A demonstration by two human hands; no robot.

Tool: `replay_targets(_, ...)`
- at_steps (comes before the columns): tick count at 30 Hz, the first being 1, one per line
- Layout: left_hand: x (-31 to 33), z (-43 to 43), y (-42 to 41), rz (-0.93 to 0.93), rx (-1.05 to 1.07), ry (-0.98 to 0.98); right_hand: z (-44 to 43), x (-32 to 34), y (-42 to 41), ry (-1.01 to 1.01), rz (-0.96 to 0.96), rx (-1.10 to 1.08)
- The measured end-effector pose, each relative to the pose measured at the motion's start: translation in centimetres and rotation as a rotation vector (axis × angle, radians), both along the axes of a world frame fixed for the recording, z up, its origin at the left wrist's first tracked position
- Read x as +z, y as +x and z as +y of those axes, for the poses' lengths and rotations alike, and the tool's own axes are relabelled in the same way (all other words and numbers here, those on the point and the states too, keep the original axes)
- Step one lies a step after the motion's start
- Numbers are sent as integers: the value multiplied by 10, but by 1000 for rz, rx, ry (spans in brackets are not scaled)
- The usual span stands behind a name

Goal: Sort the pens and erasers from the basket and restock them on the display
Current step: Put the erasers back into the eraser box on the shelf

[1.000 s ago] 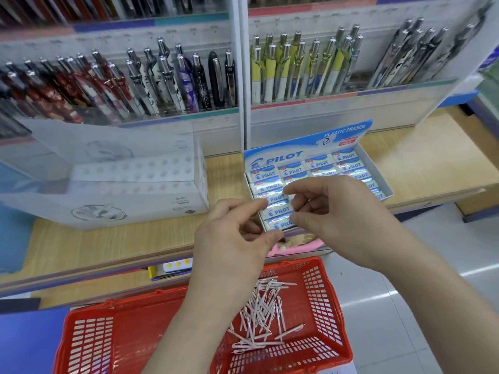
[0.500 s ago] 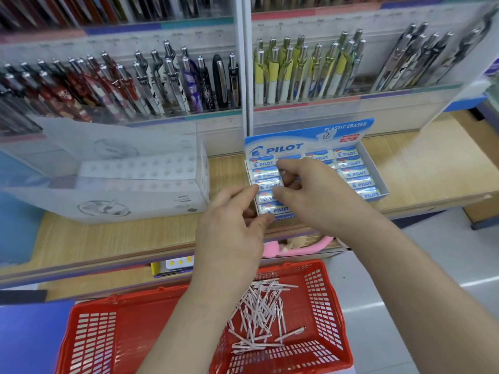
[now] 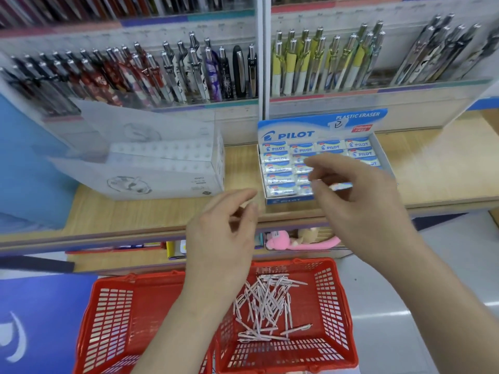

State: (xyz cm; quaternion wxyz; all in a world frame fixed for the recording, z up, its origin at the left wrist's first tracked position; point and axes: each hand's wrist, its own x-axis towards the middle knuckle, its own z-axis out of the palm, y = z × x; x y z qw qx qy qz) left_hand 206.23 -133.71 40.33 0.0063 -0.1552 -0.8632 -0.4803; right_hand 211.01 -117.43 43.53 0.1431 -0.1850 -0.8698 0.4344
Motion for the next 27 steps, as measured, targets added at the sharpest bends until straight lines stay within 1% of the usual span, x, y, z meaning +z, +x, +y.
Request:
replay_targets(2, -4, -14, 12, 6, 19, 20, 0, 3, 20, -71, 72, -45)
replay_targets(4, -16, -27, 26, -47, 21, 2, -1, -1, 40, -89, 75, -44)
replay_targets(6, -40, -40, 40, -150, 13, -49, -4, -19, 59, -82, 6, 2)
replay_targets(8, -75, -53, 54, -240, -7, -135, -7, -54, 79, -115, -145, 39)
replay_targets(10, -120, -65, 70, -347, -48, -259, -11, -101, 102, -168, -306, 39)
replay_targets(12, -172, -76, 86, -459, -109, -394, -17, -156, 124, -197, -428, 10)
replay_targets(15, -258, -91, 108, -573, -223, -545, -27, -250, 151, -217, -568, -37)
replay_targets(17, -319, -97, 119, -643, -259, -623, -36, -318, 164, -264, -638, -75)
replay_targets(20, -414, -100, 124, -717, -271, -703, -48, -419, 174, -295, -702, -145)
replay_targets(23, -505, -94, 123, -752, -298, -763, -59, -511, 170, -381, -756, -190)
replay_targets(27, -608, -76, 121, -791, -319, -819, -69, -618, 158, -343, -860, -213)
